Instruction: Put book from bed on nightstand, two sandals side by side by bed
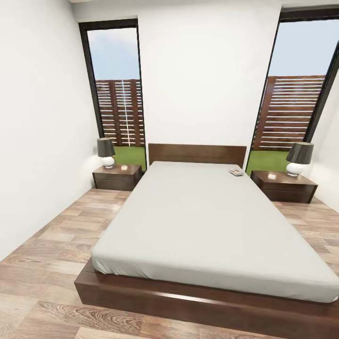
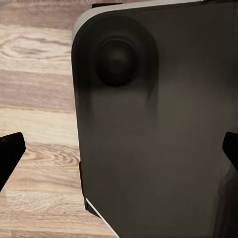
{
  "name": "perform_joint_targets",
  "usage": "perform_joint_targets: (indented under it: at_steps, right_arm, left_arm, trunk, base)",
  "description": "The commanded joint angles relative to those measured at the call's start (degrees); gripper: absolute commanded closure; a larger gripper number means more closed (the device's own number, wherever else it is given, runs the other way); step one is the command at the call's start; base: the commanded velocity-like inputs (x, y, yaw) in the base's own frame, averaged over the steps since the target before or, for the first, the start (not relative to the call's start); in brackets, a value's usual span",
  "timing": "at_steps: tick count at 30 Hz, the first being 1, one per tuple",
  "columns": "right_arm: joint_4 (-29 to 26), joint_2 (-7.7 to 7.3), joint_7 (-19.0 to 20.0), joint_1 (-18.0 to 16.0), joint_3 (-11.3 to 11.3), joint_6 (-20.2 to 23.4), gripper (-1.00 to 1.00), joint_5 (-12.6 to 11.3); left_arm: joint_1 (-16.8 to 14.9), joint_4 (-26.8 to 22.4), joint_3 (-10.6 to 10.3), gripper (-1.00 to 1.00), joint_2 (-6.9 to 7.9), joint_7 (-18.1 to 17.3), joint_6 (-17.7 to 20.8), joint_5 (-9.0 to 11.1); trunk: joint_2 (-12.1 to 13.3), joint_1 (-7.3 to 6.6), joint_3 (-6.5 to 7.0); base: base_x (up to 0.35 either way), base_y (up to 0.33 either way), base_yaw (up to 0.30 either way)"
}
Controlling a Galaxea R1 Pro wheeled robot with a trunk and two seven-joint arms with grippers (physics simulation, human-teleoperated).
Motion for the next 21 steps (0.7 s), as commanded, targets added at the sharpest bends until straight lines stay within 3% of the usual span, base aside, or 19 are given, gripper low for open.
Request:
perform_joint_targets:
  at_steps: [1,8,21]
  right_arm:
    - [0.0,0.0,0.0,0.0,0.0,0.0,-1.0,0.0]
    - [0.1,0.01,0.2,0.0,0.0,0.0,-1.0,0.1]
    - [0.2,0.01,0.3,0.0,0.0,-0.1,-1.0,0.1]
  left_arm:
    - [0.0,-0.1,-0.1,-1.0,0.01,0.0,-0.1,-0.1]
    - [0.0,-0.1,-0.1,-1.0,0.01,0.0,-0.1,-0.1]
    - [0.0,-0.1,-0.1,-1.0,0.01,0.0,-0.6,-0.1]
  trunk:
    - [0.0,0.0,-0.05]
    - [0.0,0.0,-0.05]
    - [0.0,0.0,-0.05]
  base:
    - [0.0,0.0,-0.028]
    - [0.0,0.0,-0.124]
    - [0.0,0.0,-0.207]
